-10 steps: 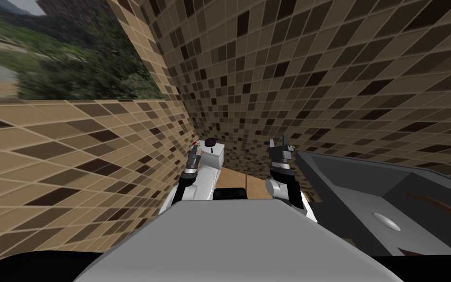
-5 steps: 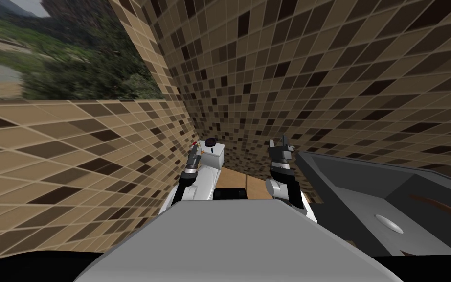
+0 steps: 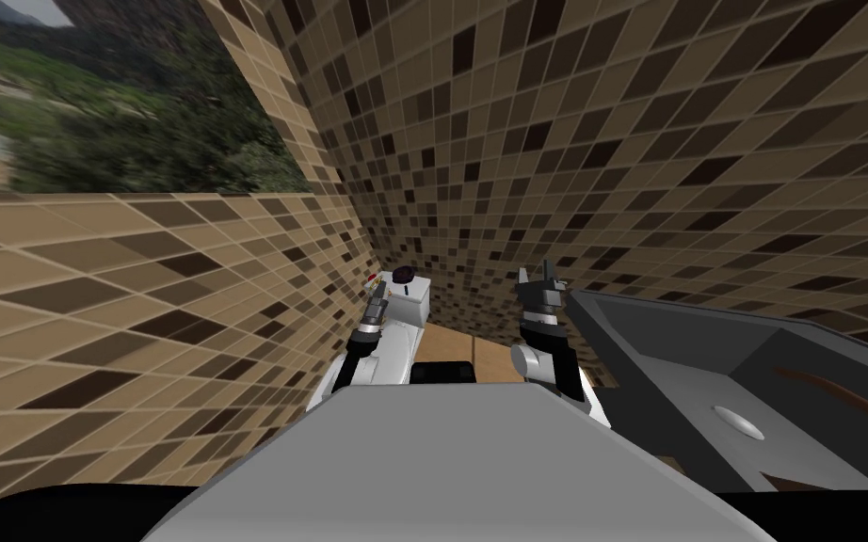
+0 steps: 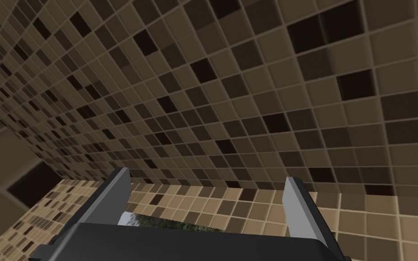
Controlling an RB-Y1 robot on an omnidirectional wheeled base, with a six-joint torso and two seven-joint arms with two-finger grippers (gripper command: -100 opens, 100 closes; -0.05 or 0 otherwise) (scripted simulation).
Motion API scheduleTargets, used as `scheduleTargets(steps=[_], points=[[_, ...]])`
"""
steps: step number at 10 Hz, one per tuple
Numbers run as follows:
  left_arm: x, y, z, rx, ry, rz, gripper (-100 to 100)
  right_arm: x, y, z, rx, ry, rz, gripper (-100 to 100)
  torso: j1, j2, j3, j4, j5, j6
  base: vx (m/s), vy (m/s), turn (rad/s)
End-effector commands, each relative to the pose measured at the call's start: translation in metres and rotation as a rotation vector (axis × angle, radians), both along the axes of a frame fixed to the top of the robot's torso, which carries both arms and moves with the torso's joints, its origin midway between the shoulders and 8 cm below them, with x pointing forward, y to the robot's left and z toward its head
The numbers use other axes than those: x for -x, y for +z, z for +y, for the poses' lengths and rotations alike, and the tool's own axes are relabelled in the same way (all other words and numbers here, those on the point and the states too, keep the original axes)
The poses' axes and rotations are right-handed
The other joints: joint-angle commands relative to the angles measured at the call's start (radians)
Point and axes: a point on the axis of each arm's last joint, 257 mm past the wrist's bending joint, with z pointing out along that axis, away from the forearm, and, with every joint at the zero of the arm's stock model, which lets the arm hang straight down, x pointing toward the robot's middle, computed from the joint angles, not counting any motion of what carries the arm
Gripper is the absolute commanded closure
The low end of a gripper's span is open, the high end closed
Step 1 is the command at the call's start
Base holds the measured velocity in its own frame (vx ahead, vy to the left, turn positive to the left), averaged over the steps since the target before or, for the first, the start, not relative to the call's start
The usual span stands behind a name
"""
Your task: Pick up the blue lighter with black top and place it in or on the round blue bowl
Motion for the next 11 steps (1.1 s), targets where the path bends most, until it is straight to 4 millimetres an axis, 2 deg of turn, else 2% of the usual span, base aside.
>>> scheduleTargets(steps=[1, 8, 11], points=[[-0.004, -0.014, 0.0, -0.073, 0.015, 0.019, -100, 0.0, 0.0, 0.0, 0.0, 0.0, 0.0, 0, 0.0, 0.0, 0.0, 0.0, 0.0, 0.0, 0.041, -0.001, -0.061], [-0.018, -0.067, 0.004, -0.341, 0.057, 0.082, -100, 0.0, 0.0, 0.0, 0.0, 0.0, 0.0, 0, 0.0, 0.001, 0.001, 0.0, 0.0, 0.0, 0.033, 0.0, -0.049], [-0.025, -0.098, 0.011, -0.5, 0.076, 0.115, -100, 0.0, 0.0, 0.0, 0.0, 0.0, 0.0, 0, 0.0, 0.0, 0.0, 0.0, 0.0, 0.0, 0.043, -0.002, -0.065]])
